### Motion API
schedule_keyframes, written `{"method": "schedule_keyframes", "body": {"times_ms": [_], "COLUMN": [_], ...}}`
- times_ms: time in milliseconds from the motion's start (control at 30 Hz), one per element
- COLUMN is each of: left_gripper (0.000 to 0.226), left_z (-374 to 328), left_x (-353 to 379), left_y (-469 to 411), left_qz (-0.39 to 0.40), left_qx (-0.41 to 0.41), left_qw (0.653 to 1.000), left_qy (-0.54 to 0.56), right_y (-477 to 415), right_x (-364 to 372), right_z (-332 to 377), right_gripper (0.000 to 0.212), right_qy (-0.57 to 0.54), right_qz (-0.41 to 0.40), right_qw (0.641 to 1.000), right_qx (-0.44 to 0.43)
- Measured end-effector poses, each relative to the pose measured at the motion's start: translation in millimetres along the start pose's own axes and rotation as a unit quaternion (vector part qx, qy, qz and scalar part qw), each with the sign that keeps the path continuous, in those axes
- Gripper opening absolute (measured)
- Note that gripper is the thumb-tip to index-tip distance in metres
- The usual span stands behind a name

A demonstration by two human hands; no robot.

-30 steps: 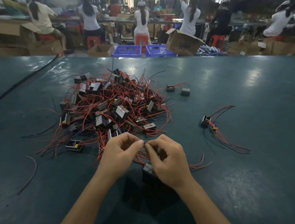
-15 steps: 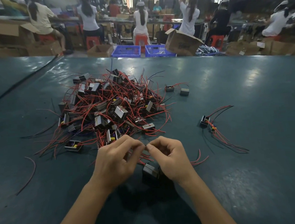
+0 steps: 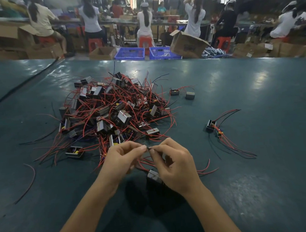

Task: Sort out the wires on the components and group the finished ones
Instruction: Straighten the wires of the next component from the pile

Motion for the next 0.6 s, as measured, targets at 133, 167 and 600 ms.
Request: {"method": "schedule_keyframes", "body": {"times_ms": [133,167,600], "left_gripper": [0.008,0.012,0.032], "left_z": [-51,-54,-16], "left_x": [1,6,-5], "left_y": [26,33,5], "left_qz": [-0.059,-0.058,-0.086], "left_qx": [0.336,0.382,0.099], "left_qw": [0.914,0.887,0.987], "left_qy": [-0.220,-0.253,-0.098], "right_y": [1,2,0], "right_x": [7,9,4], "right_z": [-14,-17,0], "right_gripper": [0.016,0.017,0.010], "right_qy": [-0.076,-0.093,0.042], "right_qz": [0.019,0.024,0.049], "right_qw": [0.994,0.991,0.998], "right_qx": [0.079,0.096,0.000]}}
Point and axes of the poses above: each hand's wrist, its own y-axis away from the middle knuckle, its own x-axis out of the palm, z = x × y, the point moved 10 cm from there along -y, towards the middle knuckle, and after that the axes turned 8 degrees about -x, right-handed, at the moved point
